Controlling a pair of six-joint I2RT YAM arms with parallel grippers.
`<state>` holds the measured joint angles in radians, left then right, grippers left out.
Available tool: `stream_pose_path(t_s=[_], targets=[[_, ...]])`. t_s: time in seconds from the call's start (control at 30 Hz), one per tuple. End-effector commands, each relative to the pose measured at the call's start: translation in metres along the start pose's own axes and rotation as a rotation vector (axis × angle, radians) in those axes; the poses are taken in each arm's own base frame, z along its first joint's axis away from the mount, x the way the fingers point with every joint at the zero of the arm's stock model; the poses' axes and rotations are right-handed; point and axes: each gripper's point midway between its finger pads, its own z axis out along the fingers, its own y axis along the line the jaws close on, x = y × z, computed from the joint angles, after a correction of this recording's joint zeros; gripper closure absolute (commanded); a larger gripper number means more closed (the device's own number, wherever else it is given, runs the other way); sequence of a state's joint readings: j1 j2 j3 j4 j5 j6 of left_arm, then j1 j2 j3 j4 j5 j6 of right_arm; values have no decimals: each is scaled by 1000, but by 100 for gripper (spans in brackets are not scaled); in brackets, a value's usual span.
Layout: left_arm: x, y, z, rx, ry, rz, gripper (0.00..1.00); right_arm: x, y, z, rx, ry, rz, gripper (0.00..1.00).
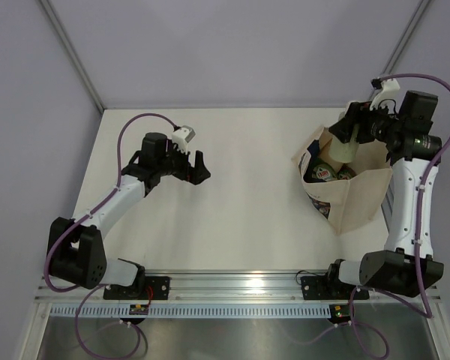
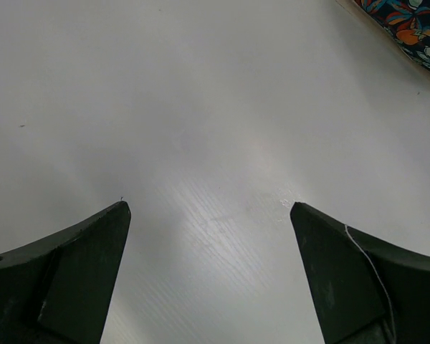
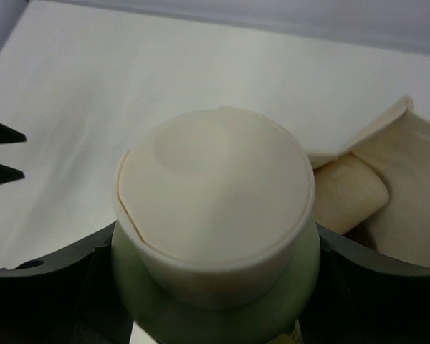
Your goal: Place the personal care products into the canvas bag
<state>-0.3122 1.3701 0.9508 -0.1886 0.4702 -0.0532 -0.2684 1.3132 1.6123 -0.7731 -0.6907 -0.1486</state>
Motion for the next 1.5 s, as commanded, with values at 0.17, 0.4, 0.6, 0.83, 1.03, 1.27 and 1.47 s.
stream_pose_path(t_s=[0.17,0.4,0.6,0.83,1.03,1.27,1.47], targets=[[-21,5,-9,-43,-76,49,1,96,-86,29,224,309,-126,100],[-14,2,-16,-52,-94,26,1,164,-99,21,213,568,-129,97],[-20,1,-23,-68,-118,18,1,183,-109,24,257,609,-86,46],[-34,-2,-35,-86,-147,38,1,132,-97,18,257,481,-117,1],[-42,-6,-44,-95,-189,10,1,79,-76,10,238,328,-121,1],[-58,-9,-64,-136,-284,-72,1,-19,-81,-25,498,-128,-73,0],[-67,-17,-82,-134,-362,-81,1,-26,-73,-35,515,-192,31,1]])
